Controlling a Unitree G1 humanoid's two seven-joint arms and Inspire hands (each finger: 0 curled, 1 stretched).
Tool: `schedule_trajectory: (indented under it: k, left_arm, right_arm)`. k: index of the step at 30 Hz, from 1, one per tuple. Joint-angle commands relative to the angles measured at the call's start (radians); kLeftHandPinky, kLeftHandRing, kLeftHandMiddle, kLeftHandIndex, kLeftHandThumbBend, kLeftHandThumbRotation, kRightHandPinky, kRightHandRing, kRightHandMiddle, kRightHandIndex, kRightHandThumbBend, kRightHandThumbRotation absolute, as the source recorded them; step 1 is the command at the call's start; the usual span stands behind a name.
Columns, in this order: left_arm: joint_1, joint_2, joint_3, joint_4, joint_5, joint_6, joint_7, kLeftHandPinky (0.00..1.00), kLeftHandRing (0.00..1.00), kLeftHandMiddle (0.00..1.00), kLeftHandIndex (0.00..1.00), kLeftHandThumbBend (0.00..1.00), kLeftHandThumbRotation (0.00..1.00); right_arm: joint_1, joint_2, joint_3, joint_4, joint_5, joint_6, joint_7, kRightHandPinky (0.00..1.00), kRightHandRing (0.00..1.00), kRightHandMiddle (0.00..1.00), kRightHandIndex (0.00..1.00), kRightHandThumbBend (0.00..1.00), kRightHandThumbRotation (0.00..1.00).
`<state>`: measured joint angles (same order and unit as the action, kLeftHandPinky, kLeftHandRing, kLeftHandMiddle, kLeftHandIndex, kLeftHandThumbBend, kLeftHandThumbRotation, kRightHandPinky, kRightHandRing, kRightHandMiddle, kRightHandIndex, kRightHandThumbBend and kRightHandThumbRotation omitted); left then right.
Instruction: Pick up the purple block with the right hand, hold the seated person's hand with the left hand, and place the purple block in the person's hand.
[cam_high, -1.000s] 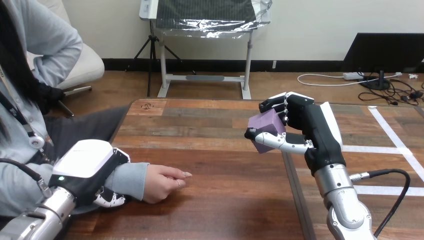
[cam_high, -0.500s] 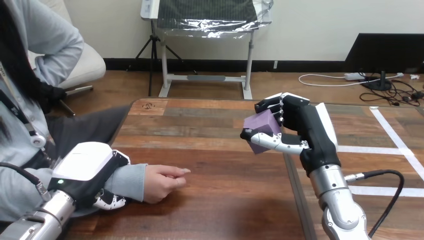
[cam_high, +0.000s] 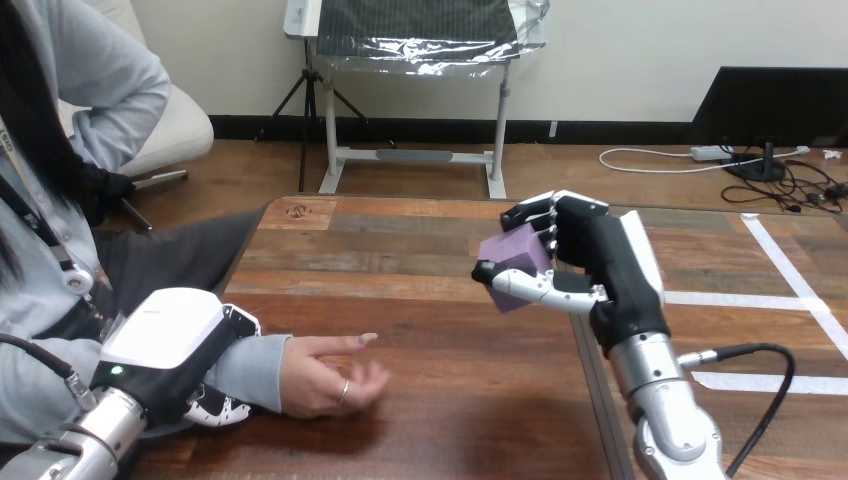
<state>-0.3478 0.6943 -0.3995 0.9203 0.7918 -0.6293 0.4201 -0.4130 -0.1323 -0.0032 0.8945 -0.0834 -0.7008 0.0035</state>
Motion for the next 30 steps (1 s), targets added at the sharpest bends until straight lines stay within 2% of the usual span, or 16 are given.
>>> schedule_trajectory:
  k: [1,22,25,30]
  left_arm:
    - [-0.039,-0.003,0.024,-0.105,-0.027,-0.022,0.011,0.28,0.29,0.35,0.35,0.88,0.0]
    - [0.013,0.008,0.075,-0.294,-0.06,0.005,-0.076,0.27,0.29,0.34,0.34,0.87,0.0]
    - [0.024,0.009,0.084,-0.327,-0.068,0.016,-0.098,0.28,0.29,0.34,0.34,0.87,0.0]
    - [0.029,0.007,0.092,-0.346,-0.072,0.008,-0.095,0.28,0.29,0.34,0.33,0.88,0.0]
  right_arm:
    - [-0.061,0.021,0.001,0.003,0.0,0.002,-0.003,0.35,0.41,0.49,0.5,0.77,0.0]
    - [-0.066,0.062,0.011,0.061,-0.004,-0.015,0.018,0.33,0.38,0.46,0.49,0.78,0.0]
    - [-0.065,0.065,0.017,0.064,-0.018,-0.012,0.005,0.32,0.38,0.45,0.49,0.78,0.0]
    - [-0.061,0.073,0.026,0.077,-0.035,-0.02,-0.004,0.32,0.37,0.45,0.49,0.79,0.0]
